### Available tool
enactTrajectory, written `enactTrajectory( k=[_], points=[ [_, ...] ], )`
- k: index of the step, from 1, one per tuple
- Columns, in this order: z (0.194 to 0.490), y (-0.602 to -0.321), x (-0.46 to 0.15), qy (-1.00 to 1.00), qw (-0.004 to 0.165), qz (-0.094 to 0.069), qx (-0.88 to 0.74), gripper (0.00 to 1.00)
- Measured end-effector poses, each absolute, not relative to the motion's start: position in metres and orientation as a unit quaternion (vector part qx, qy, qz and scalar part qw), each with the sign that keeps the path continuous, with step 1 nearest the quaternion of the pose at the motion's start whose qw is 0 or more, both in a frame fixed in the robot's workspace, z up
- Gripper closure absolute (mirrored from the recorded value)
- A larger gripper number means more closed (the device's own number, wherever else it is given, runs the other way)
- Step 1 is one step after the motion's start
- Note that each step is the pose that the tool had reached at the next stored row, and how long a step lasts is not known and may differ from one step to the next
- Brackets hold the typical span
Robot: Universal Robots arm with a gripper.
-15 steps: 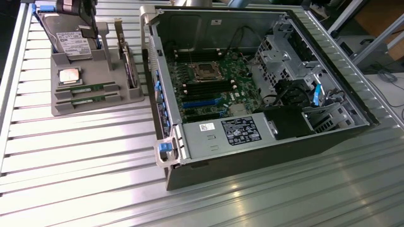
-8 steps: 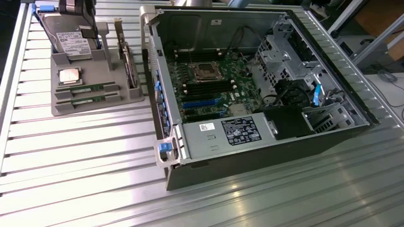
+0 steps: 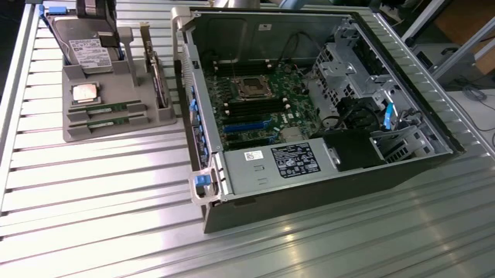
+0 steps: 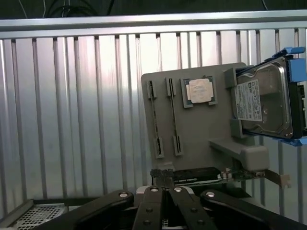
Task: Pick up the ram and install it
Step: 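Pick up the ram and move it above insertion slot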
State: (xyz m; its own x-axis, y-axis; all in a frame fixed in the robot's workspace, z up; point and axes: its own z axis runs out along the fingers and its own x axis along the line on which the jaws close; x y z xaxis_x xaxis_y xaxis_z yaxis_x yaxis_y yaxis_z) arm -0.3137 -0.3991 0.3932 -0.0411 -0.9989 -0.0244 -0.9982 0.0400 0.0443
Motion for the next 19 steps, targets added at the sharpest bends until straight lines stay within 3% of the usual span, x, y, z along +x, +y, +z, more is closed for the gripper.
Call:
enactTrajectory(
  k=[19],
  points=[
    [0.3931, -0.3991, -0.3136, -0.677, 0.008, -0.024, 0.735, 0.9]
  ],
)
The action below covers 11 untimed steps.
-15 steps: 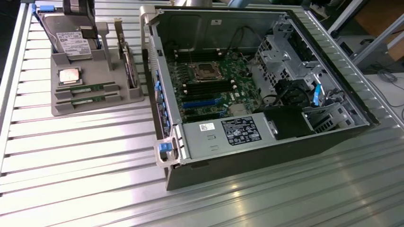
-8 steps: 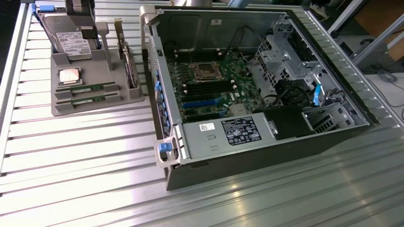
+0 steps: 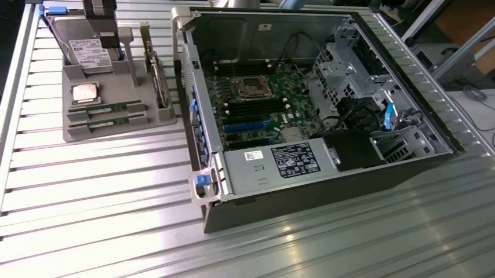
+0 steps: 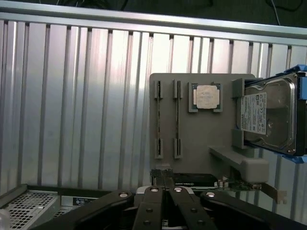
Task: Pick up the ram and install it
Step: 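Pick up the ram and move it above insertion slot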
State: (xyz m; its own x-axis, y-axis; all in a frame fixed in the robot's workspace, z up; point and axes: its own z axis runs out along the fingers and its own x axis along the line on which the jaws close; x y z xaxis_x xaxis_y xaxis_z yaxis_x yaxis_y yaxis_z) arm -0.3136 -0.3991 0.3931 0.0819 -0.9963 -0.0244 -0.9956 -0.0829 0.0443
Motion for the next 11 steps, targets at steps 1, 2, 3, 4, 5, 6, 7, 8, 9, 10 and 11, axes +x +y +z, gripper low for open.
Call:
enactTrajectory(
  k=[1, 2, 3, 4, 5, 6, 7, 8, 9, 10, 11],
  points=[
    [0.3931, -0.3991, -0.3136, -0.676, 0.008, -0.024, 0.737, 0.9],
    [0.3931, -0.3991, -0.3136, -0.674, 0.008, -0.024, 0.738, 0.9],
    [0.393, -0.3991, -0.3136, -0.672, 0.008, -0.024, 0.74, 0.9],
    [0.393, -0.3991, -0.3136, -0.67, 0.008, -0.024, 0.742, 0.9],
    [0.393, -0.3991, -0.3137, -0.668, 0.008, -0.024, 0.744, 0.9],
    [0.393, -0.3991, -0.3136, -0.663, 0.008, -0.024, 0.748, 0.9],
    [0.393, -0.3991, -0.3136, -0.662, 0.009, -0.024, 0.749, 0.9],
    [0.393, -0.3991, -0.3136, -0.66, 0.009, -0.024, 0.751, 0.9],
    [0.393, -0.3991, -0.3136, -0.659, 0.009, -0.024, 0.752, 0.9],
    [0.393, -0.3991, -0.3136, -0.657, 0.009, -0.024, 0.753, 0.9],
    [0.393, -0.3991, -0.3136, -0.656, 0.009, -0.024, 0.755, 0.9]
  ],
)
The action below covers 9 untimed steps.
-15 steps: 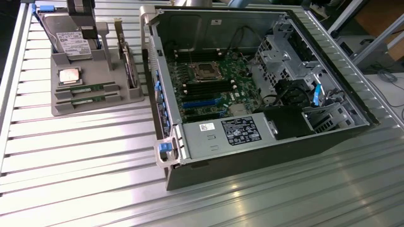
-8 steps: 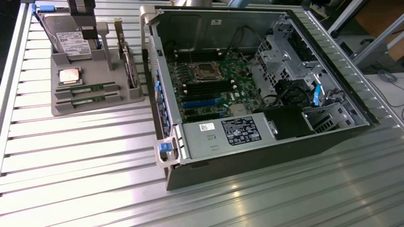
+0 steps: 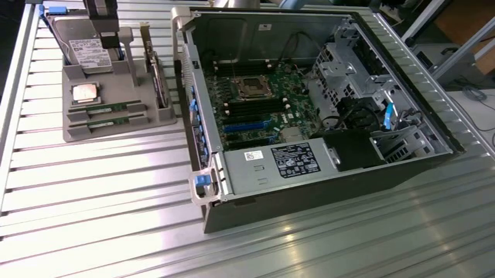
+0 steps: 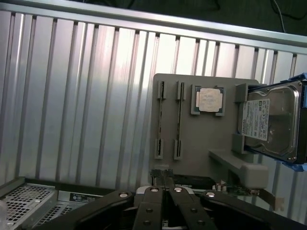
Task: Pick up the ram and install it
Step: 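Pick up the ram and move it above insertion slot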
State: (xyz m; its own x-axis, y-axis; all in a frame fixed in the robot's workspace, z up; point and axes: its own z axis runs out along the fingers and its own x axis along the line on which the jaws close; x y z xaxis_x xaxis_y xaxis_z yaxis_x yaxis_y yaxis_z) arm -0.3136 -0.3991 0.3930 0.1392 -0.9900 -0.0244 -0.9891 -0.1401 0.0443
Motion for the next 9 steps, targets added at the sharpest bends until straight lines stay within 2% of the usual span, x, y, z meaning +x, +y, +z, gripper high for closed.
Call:
enactTrajectory(
  k=[9],
  points=[
    [0.393, -0.3991, -0.3136, -0.641, 0.009, -0.024, 0.767, 0.9]
  ],
)
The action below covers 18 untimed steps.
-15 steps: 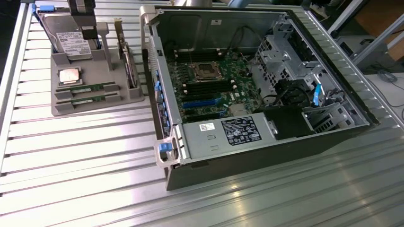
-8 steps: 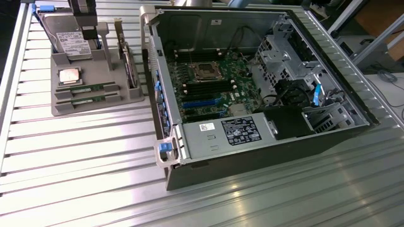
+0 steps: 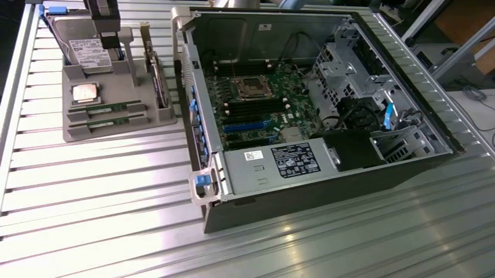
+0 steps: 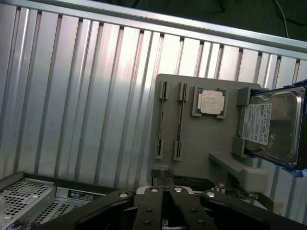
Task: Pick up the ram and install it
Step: 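Pick up the ram and move it above insertion slot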
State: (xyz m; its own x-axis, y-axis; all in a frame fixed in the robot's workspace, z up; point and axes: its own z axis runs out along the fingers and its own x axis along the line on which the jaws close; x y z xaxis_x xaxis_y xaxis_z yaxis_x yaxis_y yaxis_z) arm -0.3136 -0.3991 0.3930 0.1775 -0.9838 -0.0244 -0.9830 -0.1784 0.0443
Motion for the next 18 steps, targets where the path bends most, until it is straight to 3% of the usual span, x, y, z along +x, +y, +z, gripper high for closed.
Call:
enactTrajectory(
  k=[18],
  points=[
    [0.3891, -0.3991, -0.3136, -0.647, 0.009, -0.024, 0.762, 0.9]
  ],
)
